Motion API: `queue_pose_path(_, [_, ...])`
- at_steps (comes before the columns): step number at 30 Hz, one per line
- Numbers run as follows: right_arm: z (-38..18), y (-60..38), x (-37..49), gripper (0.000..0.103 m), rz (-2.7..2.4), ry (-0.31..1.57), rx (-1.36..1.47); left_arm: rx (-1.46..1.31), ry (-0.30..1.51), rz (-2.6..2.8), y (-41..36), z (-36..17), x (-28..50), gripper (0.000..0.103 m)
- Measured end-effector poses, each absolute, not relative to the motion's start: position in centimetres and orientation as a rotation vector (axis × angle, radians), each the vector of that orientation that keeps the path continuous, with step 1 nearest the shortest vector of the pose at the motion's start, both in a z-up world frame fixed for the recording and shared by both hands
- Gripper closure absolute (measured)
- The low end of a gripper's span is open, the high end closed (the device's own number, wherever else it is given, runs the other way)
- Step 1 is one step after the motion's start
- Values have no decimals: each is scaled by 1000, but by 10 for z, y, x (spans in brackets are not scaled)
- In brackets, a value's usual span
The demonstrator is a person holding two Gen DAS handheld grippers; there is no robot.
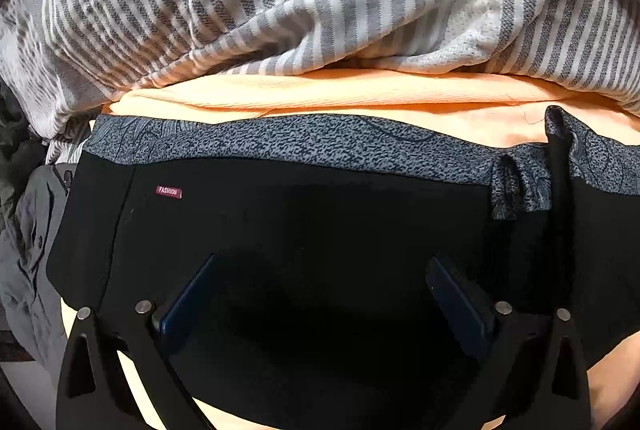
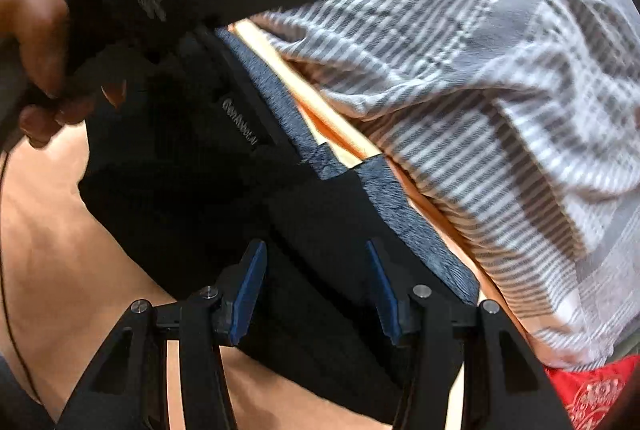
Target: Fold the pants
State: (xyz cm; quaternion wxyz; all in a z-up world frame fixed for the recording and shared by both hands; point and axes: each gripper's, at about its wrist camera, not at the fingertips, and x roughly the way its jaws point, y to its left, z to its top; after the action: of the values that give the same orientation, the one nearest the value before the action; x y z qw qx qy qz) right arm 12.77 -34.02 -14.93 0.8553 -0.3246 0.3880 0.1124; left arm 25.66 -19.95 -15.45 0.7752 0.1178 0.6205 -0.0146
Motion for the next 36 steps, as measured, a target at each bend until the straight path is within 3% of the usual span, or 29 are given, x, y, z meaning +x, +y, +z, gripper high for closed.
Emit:
queue_pose_path(2, [-160, -334, 134, 51, 242, 823, -720, 242, 1345, -19, -189, -156, 258, 0])
queue_pose_path(3, [-164, -332, 139, 75, 246, 836, -723, 236, 1346, -16, -186, -155, 259, 0])
queue_pose_path(4, [-165, -333, 146, 90, 255, 867, -697, 229, 1347, -14, -182, -154, 259, 0])
queue_pose_path(6, [-157, -340, 155, 93, 270, 900, -604, 223, 1346, -7, -178, -152, 260, 0])
queue_pose_path(12, [-123, -347, 143, 94, 341, 900, -475, 213, 1344, 30, -157, -149, 262, 0])
queue_pose_path(19, [-164, -317, 128, 93, 408, 998, -477, 206, 1348, 69, -137, -149, 261, 0])
queue_pose_path(23, [-147, -329, 122, 82, 380, 965, -411, 214, 1344, 54, -142, -142, 257, 0])
queue_pose_path(24, [-138, -338, 120, 76, 393, 972, -363, 212, 1343, 43, -146, -138, 257, 0])
queue_pose_path(26, [-120, -371, 117, 75, 398, 1003, -185, 203, 1342, 3, -161, -129, 256, 0])
queue_pose_path(36, [-119, -540, 137, 82, 58, 1131, 402, 144, 1362, -308, -282, -117, 240, 0])
